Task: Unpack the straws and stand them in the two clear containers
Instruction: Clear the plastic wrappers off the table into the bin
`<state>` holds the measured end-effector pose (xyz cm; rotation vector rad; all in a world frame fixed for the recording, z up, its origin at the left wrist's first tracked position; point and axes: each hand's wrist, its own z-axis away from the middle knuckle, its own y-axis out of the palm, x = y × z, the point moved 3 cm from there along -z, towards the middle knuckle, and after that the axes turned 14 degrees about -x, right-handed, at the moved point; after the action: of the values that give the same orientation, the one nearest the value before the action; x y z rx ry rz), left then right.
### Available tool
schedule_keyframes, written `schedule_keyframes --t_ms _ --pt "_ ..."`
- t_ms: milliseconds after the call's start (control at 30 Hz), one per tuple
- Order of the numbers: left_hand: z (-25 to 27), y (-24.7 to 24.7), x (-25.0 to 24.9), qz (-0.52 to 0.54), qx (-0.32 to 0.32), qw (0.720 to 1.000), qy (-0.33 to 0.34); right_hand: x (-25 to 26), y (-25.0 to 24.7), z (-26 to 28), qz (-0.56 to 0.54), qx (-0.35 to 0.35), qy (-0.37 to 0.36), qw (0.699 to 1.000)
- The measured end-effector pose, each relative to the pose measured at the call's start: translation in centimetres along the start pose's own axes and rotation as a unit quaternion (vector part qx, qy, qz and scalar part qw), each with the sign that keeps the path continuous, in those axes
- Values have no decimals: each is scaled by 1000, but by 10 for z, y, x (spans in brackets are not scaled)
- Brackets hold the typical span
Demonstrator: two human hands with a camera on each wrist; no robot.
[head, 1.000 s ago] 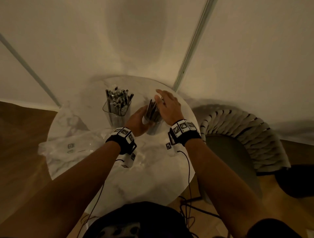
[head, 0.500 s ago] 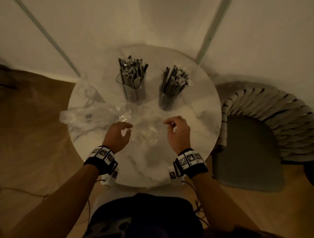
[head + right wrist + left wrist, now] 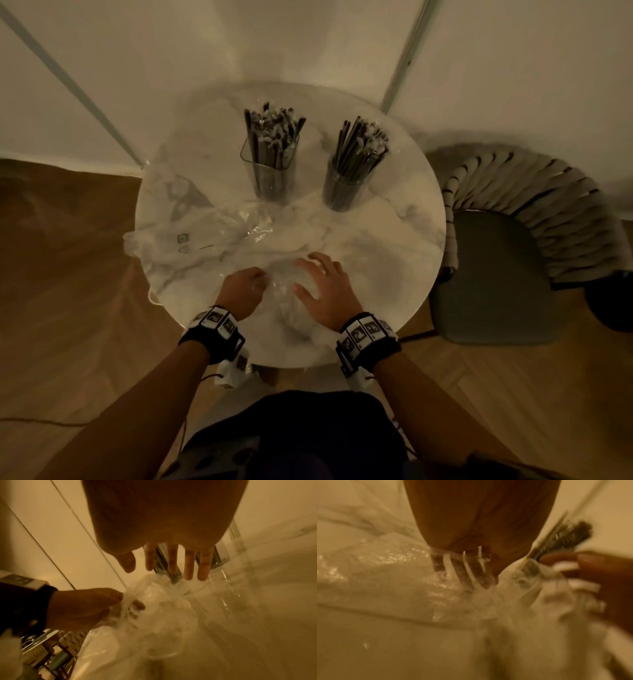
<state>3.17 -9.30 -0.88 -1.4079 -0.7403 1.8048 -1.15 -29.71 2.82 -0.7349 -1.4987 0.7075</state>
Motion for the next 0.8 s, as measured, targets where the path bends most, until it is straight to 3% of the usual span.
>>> schedule_keyframes --t_ms 67,167,300,367,433,500,600,633,700,800 --pt "-3 -12 0 201 -1 976 -89 17 18 6 -53 54 36 996" --pt "0 -38 -2 439 34 873 -210 52 41 13 -135 36 69 988" --pt "-1 -69 10 540 47 796 -270 93 62 16 -174 -29 103 979" --pt "-1 -82 24 567 53 774 -276 117 69 14 -156 -30 75 984" --pt "3 -94 39 566 54 773 -280 135 75 10 -124 -43 44 990" --pt "10 -104 46 644 82 702 -294 145 82 5 -113 -63 42 991" --pt "13 -114 63 652 55 697 -293 152 84 -12 -162 -91 115 976" --pt "15 -117 70 638 43 709 -297 154 85 -19 -171 -97 131 972" --pt "19 -123 82 570 8 774 -278 162 88 -34 -203 -93 154 962" --pt "31 -128 98 545 15 793 -272 183 106 -51 -223 -45 140 964"
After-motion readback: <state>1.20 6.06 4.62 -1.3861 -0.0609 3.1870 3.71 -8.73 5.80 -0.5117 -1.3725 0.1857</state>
